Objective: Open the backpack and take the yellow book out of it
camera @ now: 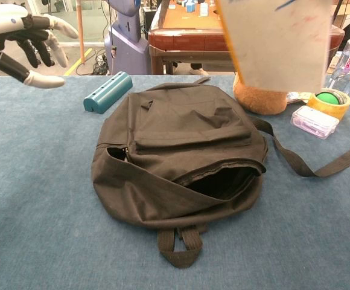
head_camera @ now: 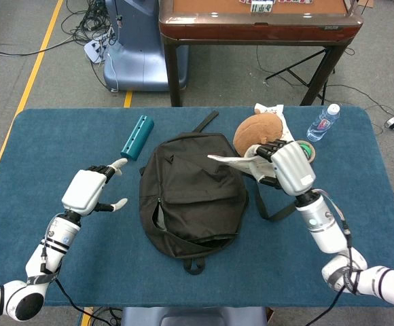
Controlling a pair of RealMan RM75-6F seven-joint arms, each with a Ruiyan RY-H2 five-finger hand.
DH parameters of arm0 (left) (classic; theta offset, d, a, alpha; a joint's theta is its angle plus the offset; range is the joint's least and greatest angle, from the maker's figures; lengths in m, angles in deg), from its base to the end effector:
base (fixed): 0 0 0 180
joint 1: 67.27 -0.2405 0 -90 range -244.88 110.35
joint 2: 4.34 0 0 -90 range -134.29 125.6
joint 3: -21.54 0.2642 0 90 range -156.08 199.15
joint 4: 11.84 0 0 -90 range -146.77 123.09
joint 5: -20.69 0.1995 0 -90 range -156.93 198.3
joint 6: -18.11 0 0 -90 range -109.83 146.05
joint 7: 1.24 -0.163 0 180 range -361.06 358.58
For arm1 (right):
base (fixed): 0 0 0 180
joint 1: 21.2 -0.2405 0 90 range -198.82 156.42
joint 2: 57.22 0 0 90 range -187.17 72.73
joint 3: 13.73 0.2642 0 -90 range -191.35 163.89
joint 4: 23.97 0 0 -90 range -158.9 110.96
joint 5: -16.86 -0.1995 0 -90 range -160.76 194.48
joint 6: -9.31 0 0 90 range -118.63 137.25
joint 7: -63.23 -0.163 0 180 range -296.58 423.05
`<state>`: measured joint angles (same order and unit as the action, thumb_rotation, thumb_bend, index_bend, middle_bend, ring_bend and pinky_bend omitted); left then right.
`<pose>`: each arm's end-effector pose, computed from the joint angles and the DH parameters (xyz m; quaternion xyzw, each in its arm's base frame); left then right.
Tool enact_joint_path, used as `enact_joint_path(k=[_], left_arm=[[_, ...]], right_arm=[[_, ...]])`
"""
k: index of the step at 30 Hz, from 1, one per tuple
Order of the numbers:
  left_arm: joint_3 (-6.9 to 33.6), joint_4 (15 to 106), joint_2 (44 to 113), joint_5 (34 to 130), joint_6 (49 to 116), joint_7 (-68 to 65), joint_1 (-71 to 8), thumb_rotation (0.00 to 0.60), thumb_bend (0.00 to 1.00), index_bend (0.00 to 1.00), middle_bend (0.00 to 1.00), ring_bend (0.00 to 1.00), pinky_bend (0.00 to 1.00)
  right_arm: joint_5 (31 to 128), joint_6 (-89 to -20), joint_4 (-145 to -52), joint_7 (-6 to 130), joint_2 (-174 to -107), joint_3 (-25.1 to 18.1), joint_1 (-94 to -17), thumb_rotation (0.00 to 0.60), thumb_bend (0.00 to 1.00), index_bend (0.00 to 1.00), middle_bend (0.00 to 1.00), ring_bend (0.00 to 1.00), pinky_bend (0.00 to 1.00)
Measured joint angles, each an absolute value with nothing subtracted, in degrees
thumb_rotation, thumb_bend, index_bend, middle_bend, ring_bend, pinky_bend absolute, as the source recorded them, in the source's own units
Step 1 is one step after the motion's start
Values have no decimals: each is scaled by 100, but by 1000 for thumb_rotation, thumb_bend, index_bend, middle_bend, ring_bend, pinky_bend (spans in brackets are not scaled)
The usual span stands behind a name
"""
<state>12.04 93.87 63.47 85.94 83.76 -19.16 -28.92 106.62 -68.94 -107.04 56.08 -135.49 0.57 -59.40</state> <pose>-0.1457 0.3424 0.1064 -0.7007 -0.3549 -0.4202 0.4544 -0.1240 -0.3669 0.1196 0.6438 -0.2447 0.6144 0.3848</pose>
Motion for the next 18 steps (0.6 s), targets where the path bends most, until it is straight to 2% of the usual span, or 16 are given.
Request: enact_joint_path(k=[1,3,6,8,10,12,18], left_arm=[[1214,9378,6342,8592,8383,-1921,-2910,485,252,154,338,341,338],[1237,9349,6328,8588,8399,-1930,-2953,488,252,155,338,341,337],[1256,9291,6305,8564,8419,-1925,-3014,492,252,155,338,341,337],[1261,9252,6288,8542,8428,-1897,-3052,494,252,155,338,341,338],[1272,9206,6256,8522,8436,-1853,-3106,494,252,155,338,341,338],[1295,9151,6212,8518,8446,-1809,-3168,493,251,156,338,341,338],[1350,8964,6106,8543,8508,-1629,-3365,499,252,160,338,341,338]], right_arm=[[10684,-6830,-10486,5648,-13803,23,-6020,600,562,726,574,554,600],[10680,-6660,-10276,5708,-14146,-41,-6131,600,508,541,450,415,480],[10602,-6203,-10191,5805,-14415,-177,-6269,600,311,124,168,137,199],[10522,-5813,-10274,5871,-14443,-286,-6350,600,210,9,51,28,87],[10449,-5495,-10499,5905,-14395,-378,-6396,600,149,0,4,0,40],[10415,-5375,-10774,5915,-14288,-439,-6405,600,131,0,0,0,29],[10562,-5639,-11692,5921,-13502,-653,-6162,600,130,0,35,0,27]])
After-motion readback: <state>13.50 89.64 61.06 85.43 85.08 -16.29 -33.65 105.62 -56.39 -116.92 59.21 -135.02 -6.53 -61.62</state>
